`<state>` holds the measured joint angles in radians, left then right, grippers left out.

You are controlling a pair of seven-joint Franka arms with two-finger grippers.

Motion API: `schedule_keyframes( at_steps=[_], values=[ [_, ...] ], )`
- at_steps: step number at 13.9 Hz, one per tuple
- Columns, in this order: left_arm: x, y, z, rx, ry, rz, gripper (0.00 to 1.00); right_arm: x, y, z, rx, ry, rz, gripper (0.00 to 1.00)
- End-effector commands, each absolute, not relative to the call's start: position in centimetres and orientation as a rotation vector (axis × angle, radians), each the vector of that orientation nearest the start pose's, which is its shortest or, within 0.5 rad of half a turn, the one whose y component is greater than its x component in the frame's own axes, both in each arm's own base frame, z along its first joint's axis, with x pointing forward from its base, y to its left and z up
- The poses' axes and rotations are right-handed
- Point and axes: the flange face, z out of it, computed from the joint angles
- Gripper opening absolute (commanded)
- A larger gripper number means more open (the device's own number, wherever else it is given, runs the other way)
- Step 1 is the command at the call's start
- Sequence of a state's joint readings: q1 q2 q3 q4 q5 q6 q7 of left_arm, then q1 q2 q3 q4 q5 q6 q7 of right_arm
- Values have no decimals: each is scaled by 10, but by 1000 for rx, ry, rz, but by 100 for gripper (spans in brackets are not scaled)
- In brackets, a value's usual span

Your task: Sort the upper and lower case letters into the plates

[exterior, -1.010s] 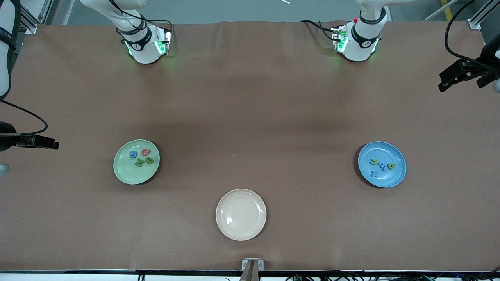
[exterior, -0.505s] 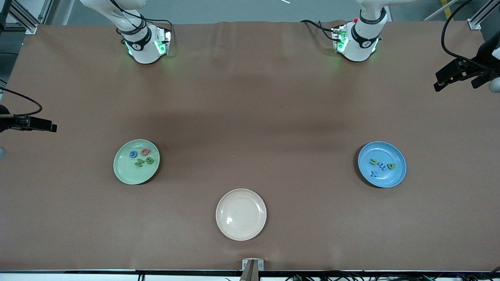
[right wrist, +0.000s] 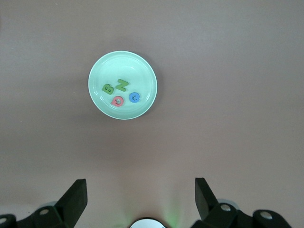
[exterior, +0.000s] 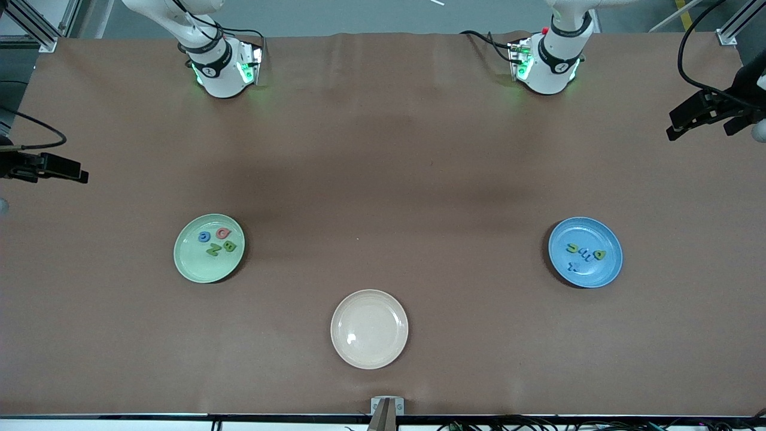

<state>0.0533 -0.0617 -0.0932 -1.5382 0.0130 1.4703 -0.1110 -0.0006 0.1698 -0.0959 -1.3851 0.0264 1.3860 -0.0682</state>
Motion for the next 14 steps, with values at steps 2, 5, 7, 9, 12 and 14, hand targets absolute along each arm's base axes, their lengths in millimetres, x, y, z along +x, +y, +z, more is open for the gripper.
schedule_keyframes(
  at_steps=[2, 5, 7, 9, 12, 14],
  values=[
    [525, -19, 663, -3136, -84, 7, 100, 553, -41, 604, -3123, 2, 184, 100],
    [525, -17, 661, -3134, -89, 14, 100, 547, -42, 609, -3122, 7, 174, 100],
    [530, -11, 654, -3134, -106, 34, 100, 540, -43, 616, -3122, 9, 154, 100],
    [534, -12, 652, -3128, -102, 23, 100, 530, -44, 627, -3121, 11, 128, 100],
    [534, -12, 652, -3128, -104, 23, 100, 518, -44, 638, -3119, 6, 104, 100],
    [534, -12, 654, -3128, -102, 18, 100, 517, -47, 638, -3118, 15, 106, 100]
  ],
)
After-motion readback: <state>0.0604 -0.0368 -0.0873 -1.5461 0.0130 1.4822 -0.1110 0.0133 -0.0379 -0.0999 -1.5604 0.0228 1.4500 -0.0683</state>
